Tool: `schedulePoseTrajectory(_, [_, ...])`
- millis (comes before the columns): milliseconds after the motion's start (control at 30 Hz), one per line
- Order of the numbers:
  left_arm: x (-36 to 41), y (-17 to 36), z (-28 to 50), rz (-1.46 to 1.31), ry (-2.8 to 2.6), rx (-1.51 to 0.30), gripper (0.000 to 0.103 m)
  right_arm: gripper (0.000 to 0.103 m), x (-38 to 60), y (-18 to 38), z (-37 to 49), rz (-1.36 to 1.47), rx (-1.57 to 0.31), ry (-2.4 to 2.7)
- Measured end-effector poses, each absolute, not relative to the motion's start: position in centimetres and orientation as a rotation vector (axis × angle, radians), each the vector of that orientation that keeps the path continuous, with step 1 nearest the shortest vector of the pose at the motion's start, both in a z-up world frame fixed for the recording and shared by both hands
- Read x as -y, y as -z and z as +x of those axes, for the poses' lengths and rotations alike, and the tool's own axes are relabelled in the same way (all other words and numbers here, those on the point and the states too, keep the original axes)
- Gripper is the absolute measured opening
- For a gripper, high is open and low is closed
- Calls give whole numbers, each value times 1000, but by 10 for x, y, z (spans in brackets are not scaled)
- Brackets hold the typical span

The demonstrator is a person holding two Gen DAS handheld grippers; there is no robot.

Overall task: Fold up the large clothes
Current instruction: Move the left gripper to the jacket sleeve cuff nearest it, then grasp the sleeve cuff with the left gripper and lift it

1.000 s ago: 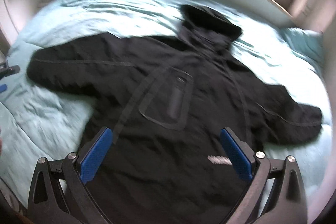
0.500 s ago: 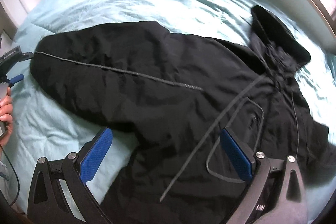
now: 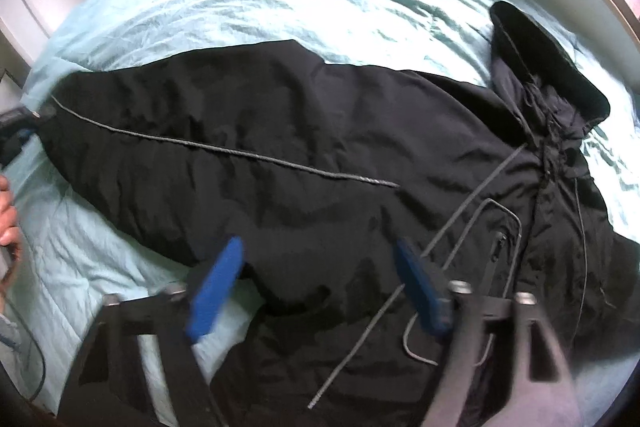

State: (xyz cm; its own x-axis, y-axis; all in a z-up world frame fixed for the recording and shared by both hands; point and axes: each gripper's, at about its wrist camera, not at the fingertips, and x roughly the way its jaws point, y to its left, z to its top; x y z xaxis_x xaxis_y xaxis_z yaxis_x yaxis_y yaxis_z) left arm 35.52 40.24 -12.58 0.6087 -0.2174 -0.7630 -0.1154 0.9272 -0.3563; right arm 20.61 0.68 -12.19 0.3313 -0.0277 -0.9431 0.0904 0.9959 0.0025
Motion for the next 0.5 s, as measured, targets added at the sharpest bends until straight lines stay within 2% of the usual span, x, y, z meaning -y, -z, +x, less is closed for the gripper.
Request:
schedulePoseTrajectory(233, [-296,60,324,-207,307,-838,14,60,36,124,172,208,-1253,132])
schedulePoseTrajectory(500, [-134,30,266,-33,640,-804,13,60,103,98,125,291,-1178,264])
